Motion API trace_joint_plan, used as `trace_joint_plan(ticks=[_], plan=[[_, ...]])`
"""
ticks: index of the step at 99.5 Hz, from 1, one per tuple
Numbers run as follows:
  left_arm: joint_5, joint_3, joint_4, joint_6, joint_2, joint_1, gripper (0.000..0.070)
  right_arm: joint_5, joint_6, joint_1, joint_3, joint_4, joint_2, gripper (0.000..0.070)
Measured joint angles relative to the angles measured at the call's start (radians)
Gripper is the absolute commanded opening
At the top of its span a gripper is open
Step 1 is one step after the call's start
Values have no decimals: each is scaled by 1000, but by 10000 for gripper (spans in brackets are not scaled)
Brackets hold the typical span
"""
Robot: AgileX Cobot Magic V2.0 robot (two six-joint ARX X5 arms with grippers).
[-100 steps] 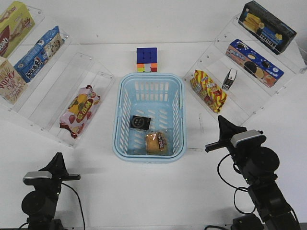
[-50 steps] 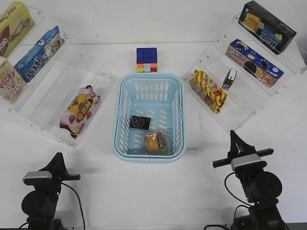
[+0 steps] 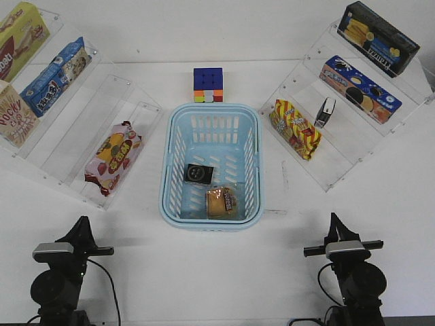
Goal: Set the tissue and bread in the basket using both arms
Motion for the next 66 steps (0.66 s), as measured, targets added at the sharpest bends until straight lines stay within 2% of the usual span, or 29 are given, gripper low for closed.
trace_joint_plan(ticks=[66], plan=[[0, 0, 1, 0, 0, 0, 1, 12, 24, -4, 0, 32, -1, 0]])
